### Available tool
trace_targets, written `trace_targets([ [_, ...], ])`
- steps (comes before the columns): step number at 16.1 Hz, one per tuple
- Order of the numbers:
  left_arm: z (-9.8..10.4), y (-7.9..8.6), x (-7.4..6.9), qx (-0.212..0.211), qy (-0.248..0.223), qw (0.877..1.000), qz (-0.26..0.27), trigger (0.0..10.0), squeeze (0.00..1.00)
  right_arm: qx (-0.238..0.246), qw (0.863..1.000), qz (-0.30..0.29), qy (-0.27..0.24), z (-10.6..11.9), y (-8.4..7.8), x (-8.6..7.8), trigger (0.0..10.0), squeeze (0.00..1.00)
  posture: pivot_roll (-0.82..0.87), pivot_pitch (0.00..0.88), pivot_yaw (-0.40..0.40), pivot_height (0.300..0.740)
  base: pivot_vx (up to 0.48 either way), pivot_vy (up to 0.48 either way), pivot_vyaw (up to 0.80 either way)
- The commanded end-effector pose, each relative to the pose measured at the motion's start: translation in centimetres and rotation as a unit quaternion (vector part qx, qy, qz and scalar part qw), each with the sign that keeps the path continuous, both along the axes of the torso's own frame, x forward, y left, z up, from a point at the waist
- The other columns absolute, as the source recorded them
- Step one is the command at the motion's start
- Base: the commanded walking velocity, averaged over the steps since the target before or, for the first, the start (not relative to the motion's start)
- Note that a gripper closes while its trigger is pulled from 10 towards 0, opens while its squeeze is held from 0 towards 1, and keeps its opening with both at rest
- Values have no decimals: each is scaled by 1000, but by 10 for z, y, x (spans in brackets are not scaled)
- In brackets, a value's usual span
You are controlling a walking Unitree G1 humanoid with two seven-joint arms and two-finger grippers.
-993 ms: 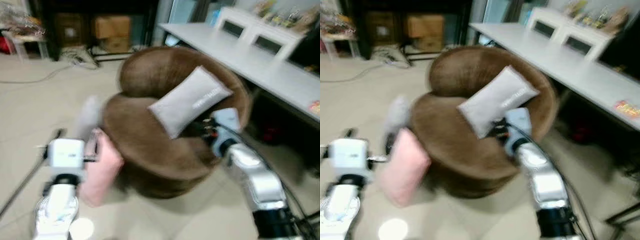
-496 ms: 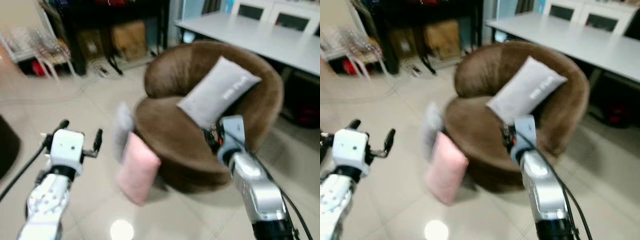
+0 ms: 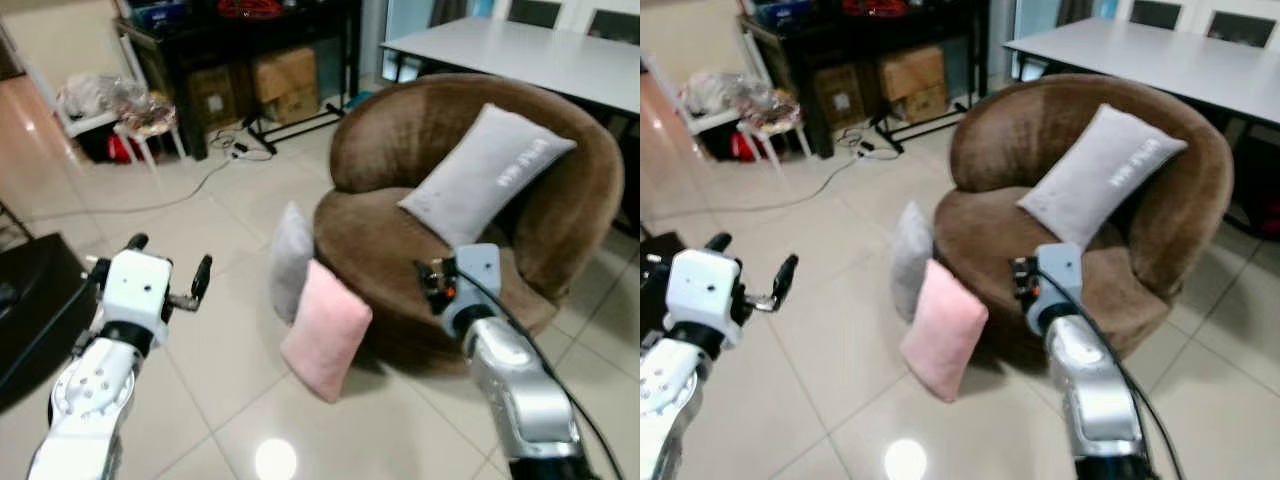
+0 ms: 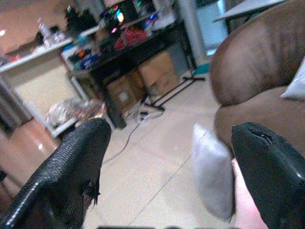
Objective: Move the pillow to the sofa from floor
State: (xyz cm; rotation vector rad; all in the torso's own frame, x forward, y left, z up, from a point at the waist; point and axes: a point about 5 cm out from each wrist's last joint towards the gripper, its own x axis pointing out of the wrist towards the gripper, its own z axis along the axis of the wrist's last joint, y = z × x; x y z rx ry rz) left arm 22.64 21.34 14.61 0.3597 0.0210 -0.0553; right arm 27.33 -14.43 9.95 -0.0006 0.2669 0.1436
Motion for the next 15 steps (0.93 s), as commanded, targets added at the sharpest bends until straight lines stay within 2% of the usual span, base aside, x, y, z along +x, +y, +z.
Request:
trace_targets([
  [1, 1, 1, 0, 1, 1, 1000, 7, 10000, 0, 9, 1000, 10, -20, 9, 5, 0, 10000, 0, -19, 0, 59, 740, 0, 394, 0],
  [3, -1, 6, -2, -12, -4, 999, 37, 10000, 0, 29, 999, 23, -24, 11, 16, -2, 10000, 0, -6, 0, 8, 740, 0, 396, 0],
  [4, -1, 5, -3, -20, -8, 999, 42, 10000, 0, 33, 999, 28, -24, 11, 20, -2, 10000, 0, -6, 0, 8, 740, 0, 394, 0],
  [5, 1, 2, -5, -45, -15, 998, 41, 10000, 0, 32, 999, 28, -24, 12, 21, -1, 10000, 0, -3, 0, -6, 740, 0, 0, 0],
  [8, 2, 4, -6, -50, -23, 997, 53, 10000, 0, 31, 998, 49, -17, 10, 22, 1, 10000, 0, 13, 0, -33, 740, 0, 0, 0],
  [13, 5, 8, -6, -57, -38, 995, 69, 10000, 0, 38, 998, 49, -13, 12, 21, 5, 10000, 0, 23, 0, -55, 740, 294, 0, 800],
  [15, 4, 7, -4, -57, -37, 995, 67, 10000, 0, 21, 999, 23, -17, 13, 15, 8, 10000, 0, 18, 0, -55, 740, 322, 0, 0],
])
